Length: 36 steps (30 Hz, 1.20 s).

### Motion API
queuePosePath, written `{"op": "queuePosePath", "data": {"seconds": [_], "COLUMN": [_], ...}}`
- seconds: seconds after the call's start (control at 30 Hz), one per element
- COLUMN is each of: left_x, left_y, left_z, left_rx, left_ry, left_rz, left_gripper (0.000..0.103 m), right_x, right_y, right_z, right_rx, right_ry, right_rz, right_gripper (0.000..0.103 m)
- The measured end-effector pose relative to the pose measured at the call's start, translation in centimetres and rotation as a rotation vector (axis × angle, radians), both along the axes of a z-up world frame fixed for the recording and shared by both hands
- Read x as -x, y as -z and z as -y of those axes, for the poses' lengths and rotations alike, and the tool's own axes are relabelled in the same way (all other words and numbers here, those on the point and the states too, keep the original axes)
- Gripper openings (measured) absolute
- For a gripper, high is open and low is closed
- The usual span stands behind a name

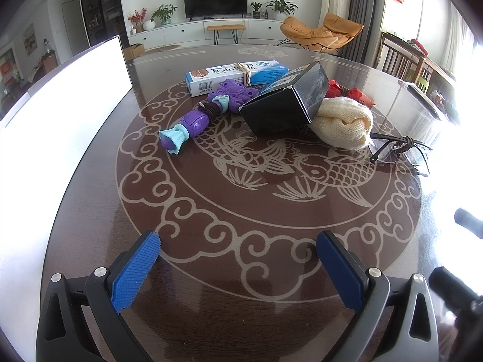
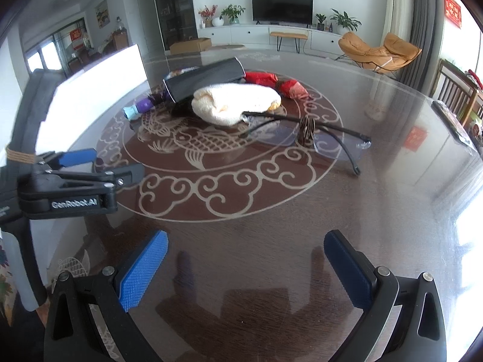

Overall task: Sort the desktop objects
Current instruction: 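Lower the right tool onto the black eyeglasses with brown cord and close it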

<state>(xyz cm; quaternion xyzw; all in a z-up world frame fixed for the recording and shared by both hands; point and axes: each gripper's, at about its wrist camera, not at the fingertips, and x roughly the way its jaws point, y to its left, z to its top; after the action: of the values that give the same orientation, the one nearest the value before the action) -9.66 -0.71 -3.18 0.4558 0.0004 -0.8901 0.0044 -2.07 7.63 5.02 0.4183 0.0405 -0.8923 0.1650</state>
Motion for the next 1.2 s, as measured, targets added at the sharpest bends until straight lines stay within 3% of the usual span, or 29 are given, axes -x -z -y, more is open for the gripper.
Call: {"op": "queuePosePath", "data": {"seconds": [0.1, 0.23, 0.33, 0.43, 0.47, 0.67, 0.77, 1.1, 1.2], "left_x": [0.0, 0.0, 0.0, 0.0, 0.0, 0.0, 0.0, 0.0, 0.1], "left_y": [0.0, 0.0, 0.0, 0.0, 0.0, 0.0, 0.0, 0.0, 0.0], "left_z": [0.0, 0.0, 0.0, 0.0, 0.0, 0.0, 0.0, 0.0, 0.1], "left_rx": [0.000, 0.000, 0.000, 0.000, 0.000, 0.000, 0.000, 0.000, 0.000], "left_ry": [0.000, 0.000, 0.000, 0.000, 0.000, 0.000, 0.000, 0.000, 0.000], "left_rz": [0.000, 0.000, 0.000, 0.000, 0.000, 0.000, 0.000, 0.000, 0.000], "left_gripper": [0.103, 0.103, 0.103, 0.103, 0.103, 0.103, 0.103, 0.103, 0.103], "right_x": [1.3, 8.3, 14.1, 16.9, 17.2, 13.9, 11.0, 9.3, 8.1], "right_y": [-3.2, -5.6, -4.8, -2.6, -1.8, 0.5, 0.6, 2.2, 2.4], "right_z": [-0.3, -0.3, -2.1, -3.9, -3.9, -0.5, 0.8, 0.7, 0.3], "right_rx": [0.022, -0.051, -0.045, 0.123, 0.137, 0.023, -0.063, -0.153, -0.122], "right_ry": [-0.020, -0.010, 0.016, -0.065, -0.093, -0.336, -0.416, -0.267, -0.245], "right_rz": [-0.081, -0.040, 0.053, 0.184, 0.220, 0.338, 0.314, 0.119, 0.082], "right_gripper": [0.103, 0.103, 0.103, 0.103, 0.103, 0.103, 0.103, 0.103, 0.103]}}
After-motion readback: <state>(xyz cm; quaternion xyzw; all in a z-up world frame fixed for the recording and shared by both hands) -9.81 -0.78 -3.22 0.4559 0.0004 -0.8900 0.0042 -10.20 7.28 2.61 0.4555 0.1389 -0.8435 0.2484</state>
